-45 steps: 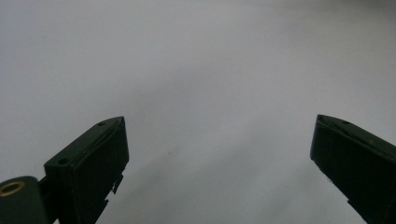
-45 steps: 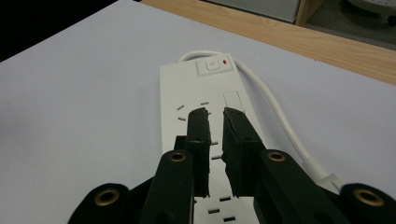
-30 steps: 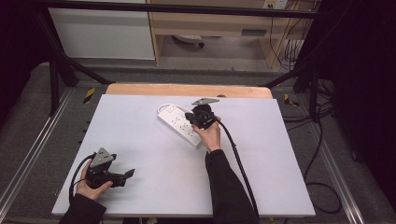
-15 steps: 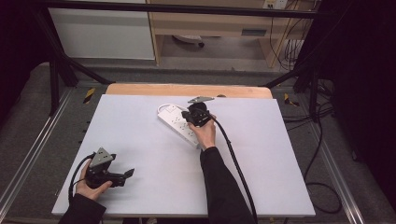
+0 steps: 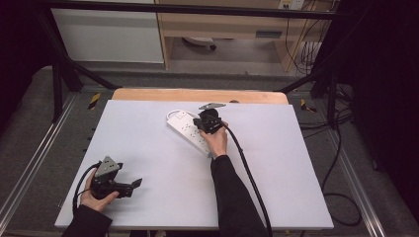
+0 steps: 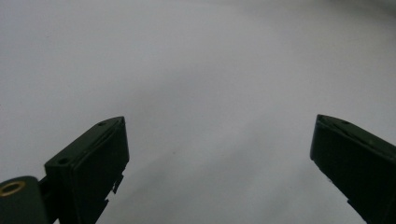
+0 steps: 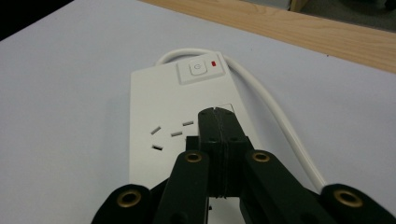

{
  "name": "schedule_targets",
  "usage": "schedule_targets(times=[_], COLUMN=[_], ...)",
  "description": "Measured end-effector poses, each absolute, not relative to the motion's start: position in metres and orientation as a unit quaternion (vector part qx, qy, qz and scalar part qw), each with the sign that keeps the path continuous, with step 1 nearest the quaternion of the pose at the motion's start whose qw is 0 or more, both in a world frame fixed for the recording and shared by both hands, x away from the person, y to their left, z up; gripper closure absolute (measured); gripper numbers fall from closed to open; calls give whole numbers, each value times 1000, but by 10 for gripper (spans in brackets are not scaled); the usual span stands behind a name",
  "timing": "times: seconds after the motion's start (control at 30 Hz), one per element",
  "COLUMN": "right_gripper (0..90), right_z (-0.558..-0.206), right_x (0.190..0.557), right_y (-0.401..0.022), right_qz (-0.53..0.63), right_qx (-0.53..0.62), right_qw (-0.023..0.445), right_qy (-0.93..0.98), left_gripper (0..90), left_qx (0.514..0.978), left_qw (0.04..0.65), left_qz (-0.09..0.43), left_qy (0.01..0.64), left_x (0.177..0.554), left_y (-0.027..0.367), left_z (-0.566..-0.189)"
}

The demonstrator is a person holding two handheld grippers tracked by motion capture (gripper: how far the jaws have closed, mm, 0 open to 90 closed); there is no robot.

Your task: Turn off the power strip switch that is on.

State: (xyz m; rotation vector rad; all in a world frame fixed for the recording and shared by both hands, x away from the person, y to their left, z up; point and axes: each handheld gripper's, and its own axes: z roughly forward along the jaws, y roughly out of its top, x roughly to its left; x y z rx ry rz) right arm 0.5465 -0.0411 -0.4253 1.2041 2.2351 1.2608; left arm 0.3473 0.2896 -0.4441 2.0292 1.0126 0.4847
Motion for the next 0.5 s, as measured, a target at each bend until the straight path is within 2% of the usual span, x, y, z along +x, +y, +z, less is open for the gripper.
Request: schedule_targets(times=[0.5], right_gripper=[900], right_z=[-430], right_x=[557], right_y=[-30], right_qz=[421], right_qx=[423], right_qw=[163], right_qy=[786], left_gripper=[41], left_qx=[801], left_qw=[401], left_qz=[191], left_qy=[401], left_x=[347], left_y=[291], left_z=[-444])
